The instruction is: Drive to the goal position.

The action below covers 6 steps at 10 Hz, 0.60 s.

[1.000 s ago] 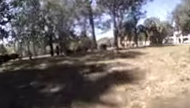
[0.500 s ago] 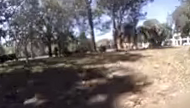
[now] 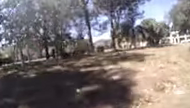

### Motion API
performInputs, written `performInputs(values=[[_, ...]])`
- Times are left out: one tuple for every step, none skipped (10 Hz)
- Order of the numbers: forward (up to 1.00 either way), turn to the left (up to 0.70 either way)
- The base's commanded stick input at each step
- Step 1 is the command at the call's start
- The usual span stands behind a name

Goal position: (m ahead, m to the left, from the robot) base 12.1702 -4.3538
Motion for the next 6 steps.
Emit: performInputs(values=[[0.70, 0.00], [0.70, -0.35], [0.70, -0.35], [0.70, -0.35], [0.70, -0.29], [0.70, -0.16]])
